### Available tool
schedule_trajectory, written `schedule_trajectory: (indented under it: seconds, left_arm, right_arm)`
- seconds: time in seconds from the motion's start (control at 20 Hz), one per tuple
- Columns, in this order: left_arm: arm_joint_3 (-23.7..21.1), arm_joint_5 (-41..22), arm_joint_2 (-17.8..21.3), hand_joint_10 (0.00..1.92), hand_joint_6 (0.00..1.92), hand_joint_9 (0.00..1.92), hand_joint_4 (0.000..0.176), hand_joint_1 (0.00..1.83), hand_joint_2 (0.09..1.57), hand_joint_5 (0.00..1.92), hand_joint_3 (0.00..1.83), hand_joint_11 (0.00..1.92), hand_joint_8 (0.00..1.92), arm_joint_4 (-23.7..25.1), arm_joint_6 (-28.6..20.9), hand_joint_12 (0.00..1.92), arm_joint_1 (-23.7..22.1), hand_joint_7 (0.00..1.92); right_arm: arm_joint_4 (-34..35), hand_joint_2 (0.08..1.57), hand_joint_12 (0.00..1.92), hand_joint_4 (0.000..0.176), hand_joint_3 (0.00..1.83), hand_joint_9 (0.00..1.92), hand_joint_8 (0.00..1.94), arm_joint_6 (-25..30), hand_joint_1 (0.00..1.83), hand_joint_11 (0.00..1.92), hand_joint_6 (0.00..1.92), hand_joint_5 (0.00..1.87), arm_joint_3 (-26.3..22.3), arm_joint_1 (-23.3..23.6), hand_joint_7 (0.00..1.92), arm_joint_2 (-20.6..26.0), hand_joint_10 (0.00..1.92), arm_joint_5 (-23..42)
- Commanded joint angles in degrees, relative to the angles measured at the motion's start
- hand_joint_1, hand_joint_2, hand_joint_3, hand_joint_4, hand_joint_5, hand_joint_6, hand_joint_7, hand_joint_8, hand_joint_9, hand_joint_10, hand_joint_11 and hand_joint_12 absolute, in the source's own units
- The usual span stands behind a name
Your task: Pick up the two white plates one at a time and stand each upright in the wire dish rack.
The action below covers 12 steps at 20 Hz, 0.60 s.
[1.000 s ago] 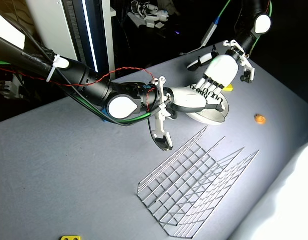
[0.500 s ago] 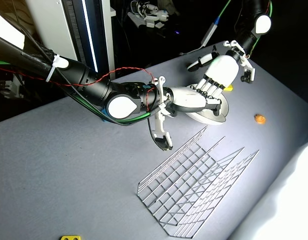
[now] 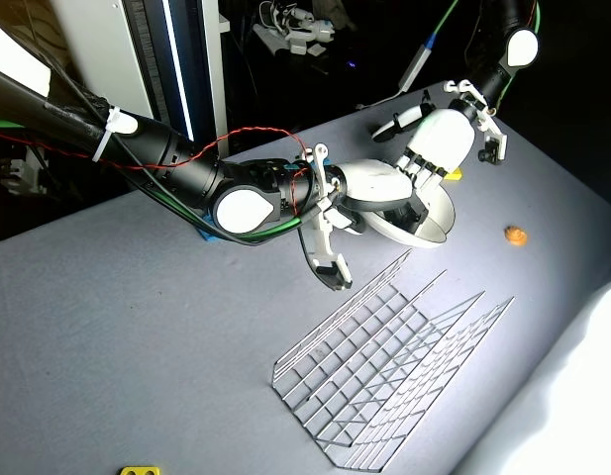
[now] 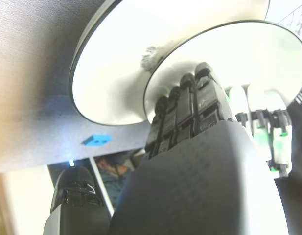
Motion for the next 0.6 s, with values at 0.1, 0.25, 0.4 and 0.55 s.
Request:
schedule_trajectory:
  seconds: [0.1, 0.25, 0.4, 0.55]
  left_arm:
    - [-0.6, -1.4, 0.8, 0.0, 0.0, 0.0, 0.0, 0.0, 1.02, 0.0, 0.0, 0.0, 0.0, -3.8, -2.3, 0.0, -1.4, 0.0]
    - [-1.5, -1.4, 3.0, 0.0, 0.0, 0.0, 0.0, 0.0, 1.02, 0.0, 0.0, 0.0, 0.0, -5.8, -6.3, 0.0, -3.9, 0.0]
    - [-3.2, -0.3, 6.2, 0.0, 0.0, 0.0, 0.0, 0.0, 1.02, 0.0, 0.0, 0.0, 0.0, -5.8, -8.3, 0.0, -6.9, 0.0]
    - [-4.5, -0.4, 9.5, 0.0, 0.0, 0.0, 0.0, 0.0, 1.02, 0.0, 0.0, 0.0, 0.0, -5.7, -10.0, 0.0, -9.0, 0.0]
  right_arm:
    - [1.7, 1.04, 1.17, 0.018, 0.0, 1.24, 0.7, 0.0, 1.25, 0.85, 0.75, 1.11, -0.3, 0.3, 1.19, 0.1, 0.13, 3.7]
    - [1.7, 1.05, 1.16, 0.01, 0.0, 1.25, 0.7, -0.1, 1.25, 0.86, 0.79, 1.08, -0.5, 0.3, 1.19, 0.2, 0.11, 3.9]
    - [1.7, 1.06, 1.17, 0.013, 0.0, 1.24, 0.74, -0.1, 1.25, 0.83, 0.82, 1.07, -0.5, 0.3, 1.16, 0.3, 0.09, 3.9]
    - [1.7, 1.04, 1.14, 0.009, 0.0, 1.25, 0.65, -0.1, 1.25, 0.85, 0.78, 1.09, -0.8, 0.3, 1.21, 0.4, 0.07, 4.1]
